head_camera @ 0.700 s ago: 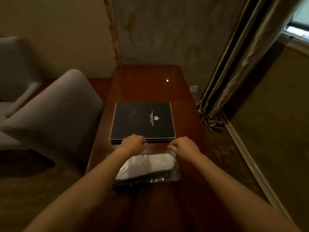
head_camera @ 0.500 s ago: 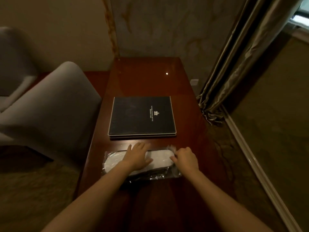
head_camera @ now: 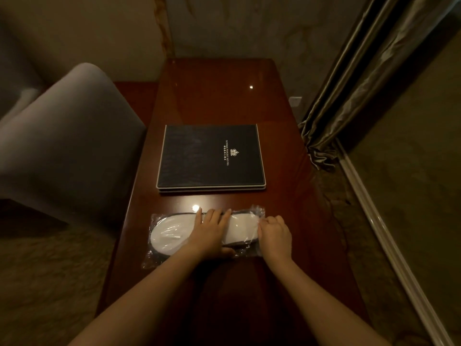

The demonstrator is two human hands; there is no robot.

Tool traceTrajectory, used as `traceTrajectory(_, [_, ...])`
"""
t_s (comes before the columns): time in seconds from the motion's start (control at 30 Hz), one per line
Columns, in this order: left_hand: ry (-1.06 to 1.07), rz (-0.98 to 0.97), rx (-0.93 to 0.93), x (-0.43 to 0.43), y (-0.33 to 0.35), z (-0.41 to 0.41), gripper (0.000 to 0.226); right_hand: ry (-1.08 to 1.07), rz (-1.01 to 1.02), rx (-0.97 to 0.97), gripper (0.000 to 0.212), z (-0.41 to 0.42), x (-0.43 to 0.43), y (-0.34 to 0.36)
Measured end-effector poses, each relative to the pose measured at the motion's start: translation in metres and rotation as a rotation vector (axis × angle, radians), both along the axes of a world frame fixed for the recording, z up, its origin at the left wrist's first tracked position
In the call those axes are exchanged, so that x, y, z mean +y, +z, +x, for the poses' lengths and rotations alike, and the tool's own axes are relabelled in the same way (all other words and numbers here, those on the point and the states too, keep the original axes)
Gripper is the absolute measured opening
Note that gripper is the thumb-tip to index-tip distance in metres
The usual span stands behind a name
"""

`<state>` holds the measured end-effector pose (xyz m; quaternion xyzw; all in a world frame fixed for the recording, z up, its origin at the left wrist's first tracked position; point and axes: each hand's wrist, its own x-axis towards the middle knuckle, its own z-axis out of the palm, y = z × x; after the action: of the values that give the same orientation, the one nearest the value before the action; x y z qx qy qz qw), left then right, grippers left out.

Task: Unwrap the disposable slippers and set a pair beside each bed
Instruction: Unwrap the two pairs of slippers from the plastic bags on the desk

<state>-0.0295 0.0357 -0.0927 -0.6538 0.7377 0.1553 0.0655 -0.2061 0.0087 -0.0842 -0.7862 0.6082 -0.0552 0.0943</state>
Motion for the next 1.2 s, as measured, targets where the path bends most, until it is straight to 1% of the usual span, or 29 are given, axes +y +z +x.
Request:
traceTrajectory(0.07, [0.001,-0.012,0.001,0.0,0.005,-0.002,0.109,-0.013,-0.055,-0.009,0.011,-0.001,0.0,0.002])
traceTrajectory(0.17, [0.002,-0.034,0.004,-0.002,0.014,-0.001,0.108,0.009,-0.056,-0.034,0.017,-0.002,-0.002,0.002])
traceTrajectory(0.27, [0.019,-0.097,0.006,-0.008,0.029,0.0,0.106,-0.014,-0.123,-0.121,0.016,-0.003,-0.009,0.016])
traceTrajectory(0.4, [0.052,-0.284,0.016,-0.027,0.063,0.005,0.103,-0.06,-0.298,-0.322,0.014,0.001,-0.033,0.054])
traceTrajectory(0.47, [0.059,-0.361,0.035,-0.039,0.083,0.008,0.102,-0.126,-0.325,-0.461,0.016,0.004,-0.049,0.076])
traceTrajectory(0.53, [0.081,-0.415,0.072,-0.048,0.101,0.013,0.101,-0.237,-0.313,-0.632,0.018,0.003,-0.064,0.094])
traceTrajectory(0.6, [0.107,-0.446,0.102,-0.054,0.113,0.019,0.102,-0.345,-0.288,-0.791,0.018,-0.003,-0.076,0.103])
traceTrajectory(0.67, [0.102,-0.444,0.128,-0.055,0.118,0.022,0.102,-0.387,-0.216,-0.845,0.019,-0.01,-0.082,0.102])
traceTrajectory(0.77, [0.066,-0.416,0.095,-0.051,0.117,0.024,0.103,-0.406,-0.006,-0.855,0.019,-0.016,-0.084,0.089])
traceTrajectory(0.87, [0.079,-0.407,0.1,-0.045,0.11,0.026,0.103,-0.391,0.229,-1.024,0.025,-0.015,-0.083,0.085])
traceTrajectory(0.93, [0.099,-0.398,0.119,-0.044,0.109,0.028,0.103,-0.326,0.338,-1.02,0.028,-0.009,-0.084,0.089])
traceTrajectory(1.0, [0.104,-0.392,0.122,-0.046,0.111,0.029,0.103,-0.279,0.361,-0.959,0.027,-0.004,-0.085,0.093])
traceTrajectory(1.13, [0.13,-0.397,0.147,-0.046,0.115,0.034,0.103,-0.304,0.355,-1.002,0.026,-0.006,-0.092,0.093])
traceTrajectory(1.2, [0.145,-0.393,0.164,-0.046,0.116,0.039,0.104,-0.252,0.333,-0.953,0.026,-0.013,-0.093,0.09])
